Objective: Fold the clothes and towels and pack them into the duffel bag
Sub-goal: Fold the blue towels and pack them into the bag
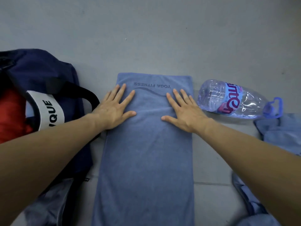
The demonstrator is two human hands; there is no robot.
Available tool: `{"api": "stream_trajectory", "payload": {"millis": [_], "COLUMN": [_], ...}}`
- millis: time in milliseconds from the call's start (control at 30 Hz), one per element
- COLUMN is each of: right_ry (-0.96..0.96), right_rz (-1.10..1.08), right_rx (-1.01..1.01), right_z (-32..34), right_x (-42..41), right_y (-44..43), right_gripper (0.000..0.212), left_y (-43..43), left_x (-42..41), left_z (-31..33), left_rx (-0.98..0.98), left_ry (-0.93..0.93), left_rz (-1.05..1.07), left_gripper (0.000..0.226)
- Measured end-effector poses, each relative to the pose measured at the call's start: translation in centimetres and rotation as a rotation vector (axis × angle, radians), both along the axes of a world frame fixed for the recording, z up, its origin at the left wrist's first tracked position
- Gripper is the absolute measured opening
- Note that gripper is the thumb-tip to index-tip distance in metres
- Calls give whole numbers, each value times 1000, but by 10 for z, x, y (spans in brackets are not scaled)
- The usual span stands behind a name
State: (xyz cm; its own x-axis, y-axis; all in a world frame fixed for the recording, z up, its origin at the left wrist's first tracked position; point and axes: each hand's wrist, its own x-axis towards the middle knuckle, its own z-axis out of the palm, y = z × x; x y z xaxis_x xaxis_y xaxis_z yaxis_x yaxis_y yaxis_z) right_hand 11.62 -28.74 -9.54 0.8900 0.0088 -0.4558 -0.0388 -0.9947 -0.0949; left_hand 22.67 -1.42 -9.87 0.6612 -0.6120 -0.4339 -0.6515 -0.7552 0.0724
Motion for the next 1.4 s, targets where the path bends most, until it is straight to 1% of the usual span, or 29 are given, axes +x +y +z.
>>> {"api": "stream_trajectory", "payload": {"millis": [67,133,200,267,333,433,533,567,633,700,767,833,900,967,1067,1167,1267,1333,1400], "right_ry": [-65,-121,-147,-173,-174,-90,-8,24,103,143,51,-33,-84,-142,-141,-122,-102,-102,-127], "right_rz": [12,34,148,298,414,524,592,570,476,385,298,275,260,245,226,140,-84,-241,-330], "right_rx": [12,53,96,115,131,142,102,85,49,45,84,103,109,134,194,265,447,560,603], "right_z": [3,7,14,21,30,43,47,44,37,26,19,9,1,-6,-6,0,11,22,34], "right_x": [-17,-50,-99,-165,-230,-317,-357,-364,-368,-372,-373,-368,-359,-343,-323,-304,-293,-290,-291], "right_y": [11,27,45,56,59,65,71,75,82,89,95,95,93,89,81,74,74,75,75], "right_gripper": [92,90,84,79,78,79,85,88,91,87,74,59,54,49,43,42,45,40,29], "left_y": [16,36,62,94,127,170,183,181,173,168,169,171,170,163,154,149,146,147,149], "left_x": [-26,-65,-116,-166,-201,-244,-273,-282,-296,-307,-311,-307,-302,-297,-289,-282,-279,-280,-281], "left_z": [5,8,11,23,38,59,73,74,71,62,50,38,33,28,27,26,23,19,17], "left_rx": [-89,-174,-183,-154,-164,-126,-80,-79,-73,-56,-92,-90,-77,-97,-104,-115,-130,-168,-247], "left_ry": [-93,-122,-95,-54,-13,56,59,65,111,156,170,161,136,107,97,96,94,78,42], "left_rz": [-129,-273,-419,-502,-537,-539,-538,-514,-455,-427,-413,-419,-420,-423,-410,-352,-257,-234,-193], "left_gripper": [78,75,73,72,68,66,61,60,67,70,68,59,55,59,80,82,74,57,34]}}
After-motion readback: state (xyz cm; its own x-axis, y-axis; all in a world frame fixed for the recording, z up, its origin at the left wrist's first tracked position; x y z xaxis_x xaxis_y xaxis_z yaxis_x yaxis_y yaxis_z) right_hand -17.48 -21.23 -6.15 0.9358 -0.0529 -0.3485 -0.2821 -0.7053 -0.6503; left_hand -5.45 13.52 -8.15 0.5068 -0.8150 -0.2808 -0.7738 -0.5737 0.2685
